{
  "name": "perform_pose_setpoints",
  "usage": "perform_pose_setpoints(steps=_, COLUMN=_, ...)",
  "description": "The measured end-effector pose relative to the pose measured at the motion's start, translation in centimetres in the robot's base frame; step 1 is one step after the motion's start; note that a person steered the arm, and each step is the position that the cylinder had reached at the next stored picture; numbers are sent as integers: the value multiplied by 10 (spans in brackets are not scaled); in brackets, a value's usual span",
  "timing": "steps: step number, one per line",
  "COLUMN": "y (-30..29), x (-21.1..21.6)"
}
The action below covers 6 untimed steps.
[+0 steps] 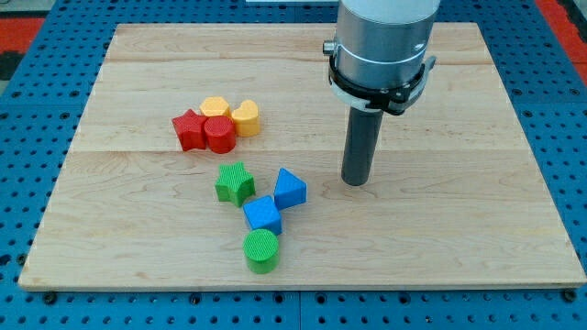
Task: Move your arm to the yellow heart
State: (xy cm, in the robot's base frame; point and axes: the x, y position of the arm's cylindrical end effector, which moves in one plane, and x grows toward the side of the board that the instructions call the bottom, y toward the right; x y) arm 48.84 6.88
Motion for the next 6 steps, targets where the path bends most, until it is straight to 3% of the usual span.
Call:
perform_pose_setpoints(steps=4, y=3, x=-1)
perform_pose_setpoints(steps=6, y=-8, x=-41)
